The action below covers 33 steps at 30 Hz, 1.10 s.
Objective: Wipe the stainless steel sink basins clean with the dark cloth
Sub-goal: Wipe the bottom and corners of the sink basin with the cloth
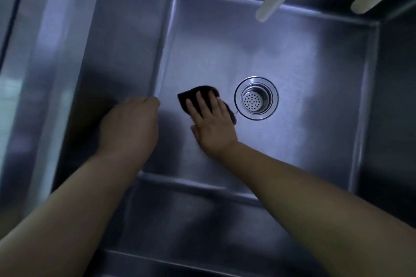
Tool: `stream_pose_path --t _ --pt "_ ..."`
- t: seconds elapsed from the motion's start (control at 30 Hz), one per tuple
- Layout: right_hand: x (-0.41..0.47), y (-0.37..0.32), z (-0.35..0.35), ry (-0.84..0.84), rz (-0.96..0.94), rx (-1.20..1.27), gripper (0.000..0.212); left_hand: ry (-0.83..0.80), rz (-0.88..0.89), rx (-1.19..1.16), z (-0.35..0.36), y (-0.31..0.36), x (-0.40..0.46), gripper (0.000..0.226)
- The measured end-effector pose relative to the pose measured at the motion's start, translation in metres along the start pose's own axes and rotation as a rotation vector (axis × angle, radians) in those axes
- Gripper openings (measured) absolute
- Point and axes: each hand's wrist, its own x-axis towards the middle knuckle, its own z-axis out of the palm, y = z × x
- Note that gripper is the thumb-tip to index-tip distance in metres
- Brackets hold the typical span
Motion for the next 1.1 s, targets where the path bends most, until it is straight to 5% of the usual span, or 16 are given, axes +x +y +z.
stream_pose_path --t 0.33,0.5,0.7,0.93,1.1 --pt "-0.049 -0.032 0.021 -0.047 -0.624 -0.074 0.048 0.022 0.012 0.046 0.004 -0.001 -0.003 0.021" --pt "-0.029 0.043 0.0 0.143 -0.281 0.029 0.043 0.002 0.038 0.028 0.004 -0.001 -0.001 0.02" --pt "-0.045 0.052 -0.005 0.088 -0.076 0.052 0.052 -0.058 0.086 -0.067 0.006 0.004 0.001 0.022" --pt "-0.069 -0.016 0.014 -0.123 -0.527 0.192 0.046 -0.101 0.234 -0.133 0.015 0.002 0.002 0.023" --pt "-0.095 0.024 0.01 -0.296 -0.703 0.221 0.044 -0.179 0.248 -0.144 0.02 0.0 0.001 0.028"
